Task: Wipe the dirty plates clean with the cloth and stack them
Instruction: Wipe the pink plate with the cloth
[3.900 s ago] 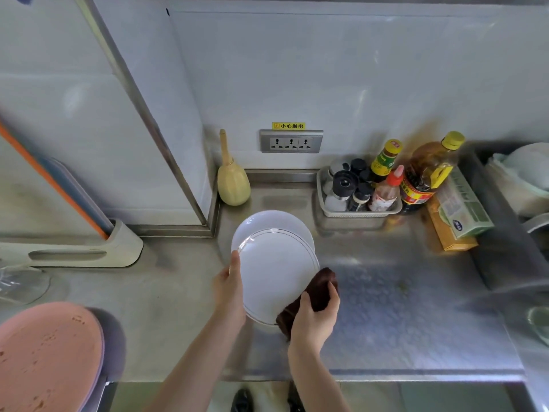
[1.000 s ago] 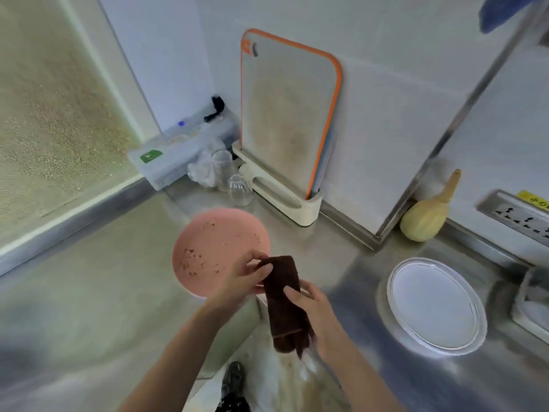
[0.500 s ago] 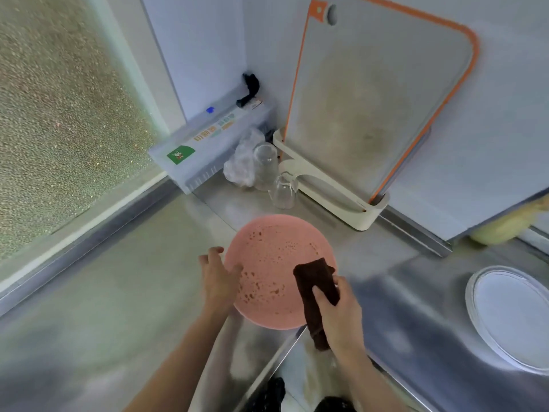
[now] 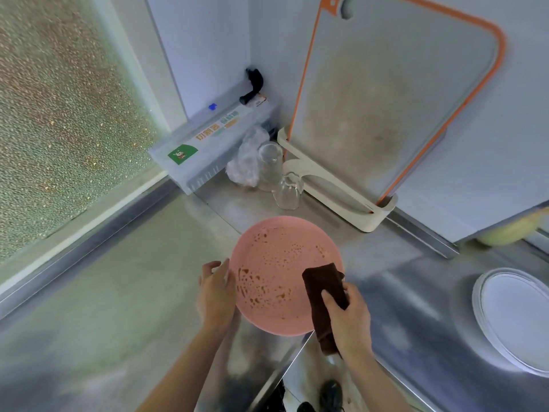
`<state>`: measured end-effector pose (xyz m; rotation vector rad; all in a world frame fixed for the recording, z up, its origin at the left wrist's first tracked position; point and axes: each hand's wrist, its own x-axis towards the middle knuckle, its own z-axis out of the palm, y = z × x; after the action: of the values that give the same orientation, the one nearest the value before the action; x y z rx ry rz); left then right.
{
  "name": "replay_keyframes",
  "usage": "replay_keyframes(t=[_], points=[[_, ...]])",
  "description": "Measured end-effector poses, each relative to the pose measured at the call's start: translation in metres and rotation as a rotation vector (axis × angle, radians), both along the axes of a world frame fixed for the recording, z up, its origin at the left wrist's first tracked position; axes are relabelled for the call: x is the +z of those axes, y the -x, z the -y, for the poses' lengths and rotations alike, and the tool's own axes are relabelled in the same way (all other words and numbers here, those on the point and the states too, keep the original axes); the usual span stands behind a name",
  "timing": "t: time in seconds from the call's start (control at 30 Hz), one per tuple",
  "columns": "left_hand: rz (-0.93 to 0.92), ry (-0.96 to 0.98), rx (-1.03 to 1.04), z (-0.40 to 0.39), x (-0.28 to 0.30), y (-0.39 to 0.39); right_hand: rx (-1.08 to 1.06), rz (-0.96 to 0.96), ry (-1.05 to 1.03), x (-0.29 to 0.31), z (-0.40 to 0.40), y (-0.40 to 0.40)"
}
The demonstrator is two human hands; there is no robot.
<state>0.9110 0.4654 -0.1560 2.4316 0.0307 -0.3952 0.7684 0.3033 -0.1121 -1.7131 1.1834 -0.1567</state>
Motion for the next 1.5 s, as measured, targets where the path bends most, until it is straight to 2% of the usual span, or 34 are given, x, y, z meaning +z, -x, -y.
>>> replay_keyframes(t=[0.13, 0.23, 0.37, 0.47, 0.53, 0.6, 0.7, 0.8, 0.93, 1.07, 1.17, 1.27, 1.4, 1.5], points=[[0.085, 0.098, 0.011, 0.005, 0.012, 0.004, -0.018, -0.006, -0.016, -0.001, -0.003, 0.0], [0.08, 0.35, 0.063, 0.012, 0.019, 0.001, -0.03, 0.021, -0.051, 0.0, -0.005, -0.001], [-0.176, 0.738, 0.241, 0.024, 0.033, 0.006, -0.086, 0.099, -0.229, 0.006, -0.006, -0.007], [-0.282, 0.813, 0.291, 0.029, 0.037, 0.013, -0.098, 0.135, -0.392, 0.01, -0.009, -0.012], [-0.309, 0.859, 0.292, 0.033, 0.04, 0.018, -0.042, 0.16, -0.406, 0.014, -0.012, -0.014], [-0.323, 0.894, 0.284, 0.038, 0.045, 0.024, 0.042, 0.166, -0.288, 0.021, -0.014, -0.016], [-0.343, 0.933, 0.244, 0.05, 0.05, 0.03, 0.195, 0.17, 0.027, 0.029, -0.016, -0.021], [-0.38, 1.021, 0.183, 0.067, 0.061, 0.038, 0.321, 0.206, 0.182, 0.032, -0.022, -0.028], [-0.529, 1.107, 0.176, 0.088, 0.071, 0.049, 0.43, 0.249, 0.196, 0.03, -0.021, -0.031], [-0.612, 1.167, 0.09, 0.098, 0.072, 0.053, 0.533, 0.205, 0.236, 0.032, -0.002, -0.021], [-0.69, 1.166, 0.075, 0.104, 0.072, 0.053, 0.574, 0.258, 0.2, 0.031, 0.001, -0.011], [-0.599, 1.125, 0.083, 0.108, 0.073, 0.052, 0.673, 0.264, 0.304, 0.024, 0.006, 0.001], [-0.502, 1.06, 0.07, 0.109, 0.077, 0.054, 0.846, 0.212, 0.688, 0.02, 0.029, 0.026], [-0.462, 1.0, 0.08, 0.111, 0.08, 0.051, 0.876, 0.144, 0.762, 0.013, 0.047, 0.046]])
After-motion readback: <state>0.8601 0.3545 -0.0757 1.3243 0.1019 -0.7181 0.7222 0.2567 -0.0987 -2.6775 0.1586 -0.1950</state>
